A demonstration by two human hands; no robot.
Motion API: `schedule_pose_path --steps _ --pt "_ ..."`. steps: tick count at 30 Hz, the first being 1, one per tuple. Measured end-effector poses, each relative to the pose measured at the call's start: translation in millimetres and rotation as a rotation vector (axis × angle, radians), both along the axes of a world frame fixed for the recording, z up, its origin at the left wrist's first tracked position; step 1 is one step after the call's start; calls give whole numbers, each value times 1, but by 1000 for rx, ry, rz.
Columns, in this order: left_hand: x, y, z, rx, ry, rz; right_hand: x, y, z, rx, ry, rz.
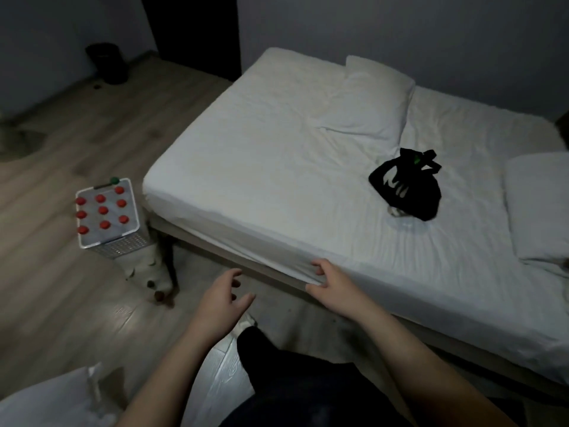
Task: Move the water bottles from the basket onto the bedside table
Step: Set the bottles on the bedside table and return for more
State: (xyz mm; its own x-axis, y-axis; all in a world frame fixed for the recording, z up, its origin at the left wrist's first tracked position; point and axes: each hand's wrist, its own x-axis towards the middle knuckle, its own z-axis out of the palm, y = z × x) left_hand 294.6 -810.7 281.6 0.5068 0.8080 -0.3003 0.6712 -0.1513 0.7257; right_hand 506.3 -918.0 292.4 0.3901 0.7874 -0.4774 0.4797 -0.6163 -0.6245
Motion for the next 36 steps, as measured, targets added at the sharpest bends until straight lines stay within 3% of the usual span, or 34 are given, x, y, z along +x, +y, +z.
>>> schedule_pose_path --steps 16,26,30,36 --pt "-51 212 -24 -39 91 280 -22 292 -7 -60 -23 380" --pt "-113 309 -41 -82 37 508 -89 409 -12 -64 -12 578" --pt "-154 362 -56 -97 57 500 -126 456 -19 -52 27 551" --pt "-216 462 -72 -154 100 317 -196 549 -31 -144 24 467"
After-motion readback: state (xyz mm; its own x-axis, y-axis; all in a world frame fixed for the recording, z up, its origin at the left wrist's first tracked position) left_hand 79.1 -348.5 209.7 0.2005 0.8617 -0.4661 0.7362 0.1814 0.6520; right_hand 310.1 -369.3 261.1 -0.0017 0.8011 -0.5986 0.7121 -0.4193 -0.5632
